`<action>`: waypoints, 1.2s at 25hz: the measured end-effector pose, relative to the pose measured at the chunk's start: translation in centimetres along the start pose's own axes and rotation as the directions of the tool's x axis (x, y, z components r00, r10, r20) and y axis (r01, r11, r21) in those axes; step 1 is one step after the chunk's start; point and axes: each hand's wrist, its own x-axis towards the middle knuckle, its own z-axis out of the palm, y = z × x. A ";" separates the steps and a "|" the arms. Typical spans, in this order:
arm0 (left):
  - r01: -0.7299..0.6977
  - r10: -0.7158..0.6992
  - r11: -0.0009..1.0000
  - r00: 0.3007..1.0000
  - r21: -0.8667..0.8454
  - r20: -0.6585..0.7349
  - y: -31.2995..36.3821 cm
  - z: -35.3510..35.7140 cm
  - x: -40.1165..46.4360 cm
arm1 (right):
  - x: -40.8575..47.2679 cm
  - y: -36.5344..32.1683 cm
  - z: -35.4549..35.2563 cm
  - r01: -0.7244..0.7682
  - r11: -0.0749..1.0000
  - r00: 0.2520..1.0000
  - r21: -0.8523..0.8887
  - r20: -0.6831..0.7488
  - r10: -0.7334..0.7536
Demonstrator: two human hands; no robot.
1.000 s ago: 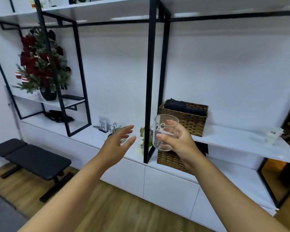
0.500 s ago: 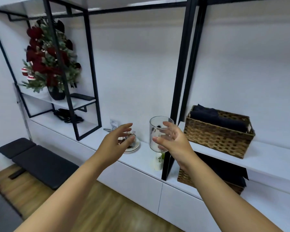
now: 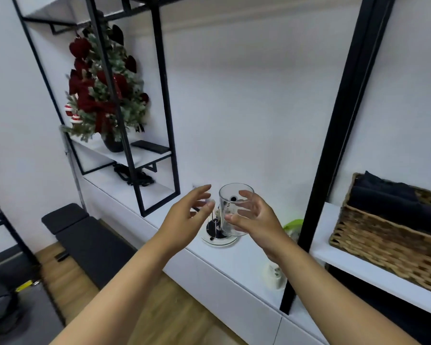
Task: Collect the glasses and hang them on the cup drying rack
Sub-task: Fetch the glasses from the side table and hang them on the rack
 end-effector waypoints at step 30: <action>-0.182 0.162 0.981 0.958 0.064 0.237 -14.0 -3.5 31.9 | 27.2 3.2 12.8 -0.049 0.997 0.916 -0.051 -0.401 0.024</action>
